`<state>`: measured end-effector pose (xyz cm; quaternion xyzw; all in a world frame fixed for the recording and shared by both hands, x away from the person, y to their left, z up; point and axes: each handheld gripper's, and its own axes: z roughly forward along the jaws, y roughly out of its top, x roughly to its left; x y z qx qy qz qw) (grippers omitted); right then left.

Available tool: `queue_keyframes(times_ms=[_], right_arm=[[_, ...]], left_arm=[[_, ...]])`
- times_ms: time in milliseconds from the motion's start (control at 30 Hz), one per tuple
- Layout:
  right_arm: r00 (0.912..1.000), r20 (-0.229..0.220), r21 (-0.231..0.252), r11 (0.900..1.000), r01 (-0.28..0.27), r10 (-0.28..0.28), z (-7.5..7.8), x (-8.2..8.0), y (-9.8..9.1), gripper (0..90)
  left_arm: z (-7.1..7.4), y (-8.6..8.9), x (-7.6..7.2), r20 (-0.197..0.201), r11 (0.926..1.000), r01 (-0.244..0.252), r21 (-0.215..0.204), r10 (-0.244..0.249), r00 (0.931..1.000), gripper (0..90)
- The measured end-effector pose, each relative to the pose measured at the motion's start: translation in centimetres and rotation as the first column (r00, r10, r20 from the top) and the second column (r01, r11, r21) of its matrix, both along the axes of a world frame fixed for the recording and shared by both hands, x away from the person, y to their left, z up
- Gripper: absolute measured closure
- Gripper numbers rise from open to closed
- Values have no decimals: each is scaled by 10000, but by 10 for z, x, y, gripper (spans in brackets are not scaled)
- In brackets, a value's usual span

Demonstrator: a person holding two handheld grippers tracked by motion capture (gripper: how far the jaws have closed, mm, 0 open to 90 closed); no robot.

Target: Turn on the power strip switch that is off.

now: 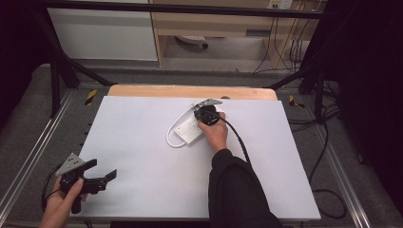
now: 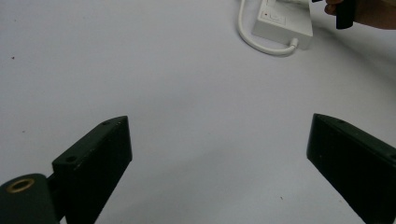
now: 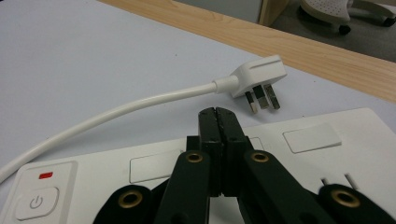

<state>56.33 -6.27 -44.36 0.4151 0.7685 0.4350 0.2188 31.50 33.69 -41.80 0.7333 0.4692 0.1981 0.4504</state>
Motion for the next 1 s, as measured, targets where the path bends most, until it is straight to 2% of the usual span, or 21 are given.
queue_keyframes(times_ms=[200,567,1000], right_arm=[[10000,20,-51,10000,-56,56,0,-1,-1,900],[9999,118,346,9994,12,-16,-4,-2,-4,900],[9999,71,465,9988,129,-132,-4,-3,-4,900]], left_arm=[[0,-1,0,-27,10000,17,-12,-17,10000,69],[0,-1,0,-30,10000,12,-8,-12,10000,69],[-1,-1,0,-24,10000,12,-7,-13,10000,69]])
